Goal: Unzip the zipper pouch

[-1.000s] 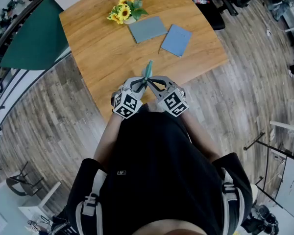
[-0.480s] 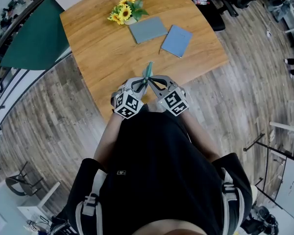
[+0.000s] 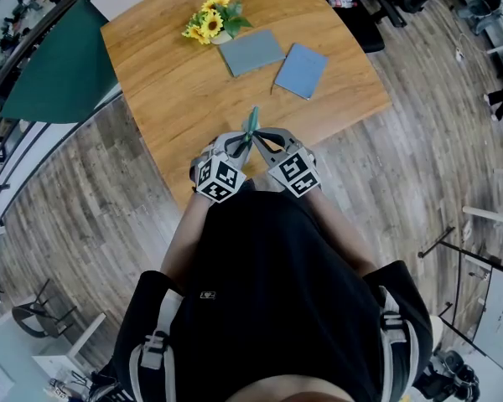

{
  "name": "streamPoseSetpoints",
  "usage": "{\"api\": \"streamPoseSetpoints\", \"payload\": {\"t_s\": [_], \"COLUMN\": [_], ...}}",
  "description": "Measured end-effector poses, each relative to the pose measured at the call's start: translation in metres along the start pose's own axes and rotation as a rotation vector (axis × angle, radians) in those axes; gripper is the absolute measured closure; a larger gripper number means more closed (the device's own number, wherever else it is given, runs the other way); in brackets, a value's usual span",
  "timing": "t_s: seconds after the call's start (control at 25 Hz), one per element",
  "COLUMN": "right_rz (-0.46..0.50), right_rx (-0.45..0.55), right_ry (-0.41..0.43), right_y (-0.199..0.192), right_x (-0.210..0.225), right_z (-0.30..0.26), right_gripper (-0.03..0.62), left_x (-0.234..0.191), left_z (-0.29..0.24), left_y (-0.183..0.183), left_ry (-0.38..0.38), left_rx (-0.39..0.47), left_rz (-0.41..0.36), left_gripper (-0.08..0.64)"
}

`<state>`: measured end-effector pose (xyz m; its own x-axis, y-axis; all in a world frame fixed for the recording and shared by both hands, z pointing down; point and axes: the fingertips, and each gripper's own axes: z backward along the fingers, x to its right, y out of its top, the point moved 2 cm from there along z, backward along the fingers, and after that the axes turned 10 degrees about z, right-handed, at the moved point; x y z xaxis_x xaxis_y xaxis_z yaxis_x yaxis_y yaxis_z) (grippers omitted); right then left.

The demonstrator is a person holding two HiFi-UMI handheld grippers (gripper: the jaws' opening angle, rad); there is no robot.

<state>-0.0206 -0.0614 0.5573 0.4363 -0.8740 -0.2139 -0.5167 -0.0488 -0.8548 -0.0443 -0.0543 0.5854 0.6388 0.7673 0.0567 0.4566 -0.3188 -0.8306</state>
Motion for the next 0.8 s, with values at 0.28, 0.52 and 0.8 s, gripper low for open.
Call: {"api": "streamPoseSetpoints", "payload": {"t_s": [0.28,0.52,0.8], "right_rz": [-0.05,-0.026,-0.029], "right_rx": [-0.025,-0.033,-0.036], "right_ry": [-0.04,-0.041,-0.046], "right_y": [-0.005,-0.006,-0.008], "right_x": [0.016,0.019,0.023], "right_z": [-0.002,-0.003,-0.006], "right_gripper": [0.586,0.584,0.584], "left_x": [-0.002,-0.002,-0.003], "left_z": [-0.002,-0.001,0.0], "left_y": [0.007,0.008,0.009], "left_ry": [-0.011,-0.016,-0.023], "left_rx": [0.008,0.011,0.015], "left_rz": [-0.005,-0.009,-0.005], "left_gripper": [0.511,0.511,0.512]}}
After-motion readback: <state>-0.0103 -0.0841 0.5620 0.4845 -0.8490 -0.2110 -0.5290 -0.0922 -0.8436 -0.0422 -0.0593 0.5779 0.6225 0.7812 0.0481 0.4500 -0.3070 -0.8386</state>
